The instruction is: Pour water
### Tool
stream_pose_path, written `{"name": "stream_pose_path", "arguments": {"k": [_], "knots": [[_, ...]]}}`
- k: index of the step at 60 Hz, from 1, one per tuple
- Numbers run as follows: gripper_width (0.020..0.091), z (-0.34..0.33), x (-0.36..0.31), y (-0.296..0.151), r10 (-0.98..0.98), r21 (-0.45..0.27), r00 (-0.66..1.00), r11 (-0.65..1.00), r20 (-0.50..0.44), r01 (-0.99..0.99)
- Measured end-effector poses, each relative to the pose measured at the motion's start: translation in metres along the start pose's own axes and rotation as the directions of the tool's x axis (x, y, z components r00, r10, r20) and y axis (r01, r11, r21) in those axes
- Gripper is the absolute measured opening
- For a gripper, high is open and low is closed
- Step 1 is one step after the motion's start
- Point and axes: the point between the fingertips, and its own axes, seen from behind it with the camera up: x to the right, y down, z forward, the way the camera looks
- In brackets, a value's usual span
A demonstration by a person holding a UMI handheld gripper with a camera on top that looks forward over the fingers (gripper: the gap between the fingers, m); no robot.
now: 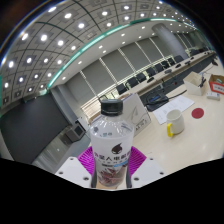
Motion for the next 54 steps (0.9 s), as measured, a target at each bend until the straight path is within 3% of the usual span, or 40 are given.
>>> {"name": "stream_pose_path", "arguments": {"k": [9,23,34,41,54], "knots": [[0.0392,0.045,0.008,-0.058,0.415,0.008,0.904,0.909,0.106,-0.418],[0.039,0.112,0.06,-0.121,0.84,-0.033,0.506,0.521,0.197,-0.853],[0.0391,0.141,0.098,-0.136,0.96,-0.102,0.173,0.199,0.219,-0.975],[0.0391,0.153,0.123,-0.126,0.979,-0.105,0.063,0.085,0.194,-0.991],[0.0389,0.162,0.127,-0.118,0.978,-0.123,0.143,0.162,0.149,-0.979]]}}
